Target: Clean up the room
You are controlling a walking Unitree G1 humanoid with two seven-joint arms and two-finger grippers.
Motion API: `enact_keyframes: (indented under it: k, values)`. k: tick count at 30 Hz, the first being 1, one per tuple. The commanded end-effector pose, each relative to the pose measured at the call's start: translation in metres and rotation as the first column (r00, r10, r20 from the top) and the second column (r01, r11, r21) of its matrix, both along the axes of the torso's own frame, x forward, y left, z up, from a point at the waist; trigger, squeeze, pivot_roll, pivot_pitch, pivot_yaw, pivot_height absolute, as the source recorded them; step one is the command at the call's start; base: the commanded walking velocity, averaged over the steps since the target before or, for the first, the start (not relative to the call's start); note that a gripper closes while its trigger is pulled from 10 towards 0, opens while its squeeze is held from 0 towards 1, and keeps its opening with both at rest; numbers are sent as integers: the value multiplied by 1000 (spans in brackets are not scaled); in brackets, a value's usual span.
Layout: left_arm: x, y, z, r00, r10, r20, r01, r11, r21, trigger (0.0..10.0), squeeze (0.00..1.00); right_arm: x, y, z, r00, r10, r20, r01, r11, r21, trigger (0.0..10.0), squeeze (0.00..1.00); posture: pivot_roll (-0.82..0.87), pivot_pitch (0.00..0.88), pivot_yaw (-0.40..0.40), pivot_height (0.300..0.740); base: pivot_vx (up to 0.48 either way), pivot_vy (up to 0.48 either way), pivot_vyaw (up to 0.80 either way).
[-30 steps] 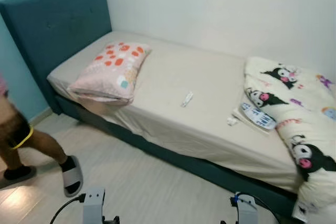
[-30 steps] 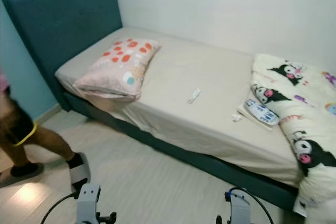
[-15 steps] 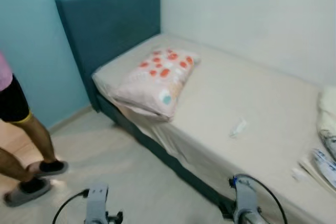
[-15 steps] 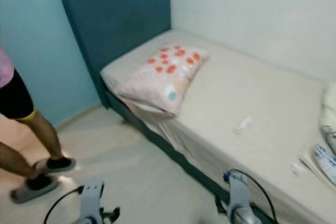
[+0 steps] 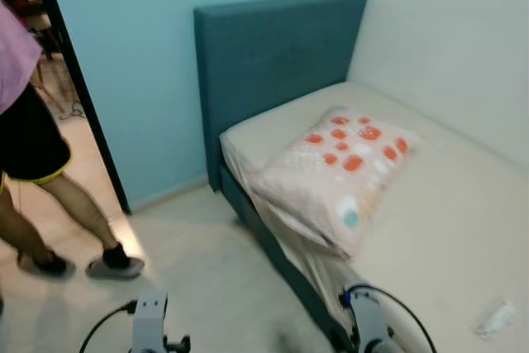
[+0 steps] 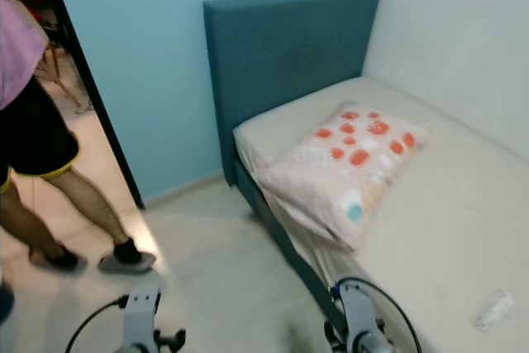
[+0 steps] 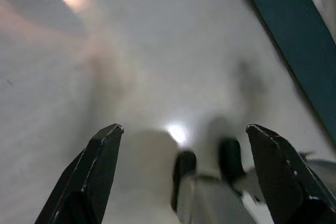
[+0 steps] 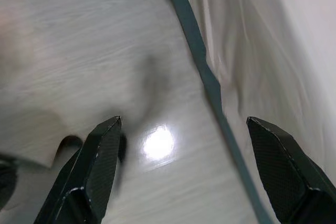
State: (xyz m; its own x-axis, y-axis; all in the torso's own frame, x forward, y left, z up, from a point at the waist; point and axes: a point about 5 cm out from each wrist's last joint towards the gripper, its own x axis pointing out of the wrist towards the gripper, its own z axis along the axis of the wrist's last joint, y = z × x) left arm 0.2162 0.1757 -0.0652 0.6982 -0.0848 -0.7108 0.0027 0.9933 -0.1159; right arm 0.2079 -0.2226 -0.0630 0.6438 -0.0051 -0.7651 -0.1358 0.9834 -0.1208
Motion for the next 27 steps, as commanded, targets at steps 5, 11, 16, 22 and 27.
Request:
enact_keyframes:
  k: [5, 11, 16, 22, 27]
  values:
    - [-10, -4, -7, 999, 2, -39, -3, 1000, -15, 10000, 0, 7, 6, 3, 998, 55, 16, -55, 998, 12, 10000, 0, 97, 4, -32, 740, 480, 0, 788]
    - [-5, -5, -3, 1000, 26, -14, -27, 998, -53, 10000, 0, 24, 9, 14, 994, 68, 88, -67, 998, -5, 10000, 0, 95, 9, -32, 740, 480, 0, 769]
    - [6, -7, 4, 999, 28, 31, -25, 996, -88, 10000, 0, 41, 5, 26, 990, 9, 144, -6, 1000, -20, 10000, 0, 94, 11, -32, 740, 480, 0, 138]
    - [25, -13, 17, 994, -2, 106, 15, 992, -125, 10000, 0, 63, 0, 45, 969, -79, 235, 75, 997, 27, 10000, 0, 92, 17, -34, 740, 480, 0, 0]
    - [33, -25, 24, 983, -94, 159, 120, 980, -159, 10000, 0, 71, -12, 56, 934, -212, 288, 198, 977, 76, 10000, 0, 93, 20, -36, 740, 480, 0, -610]
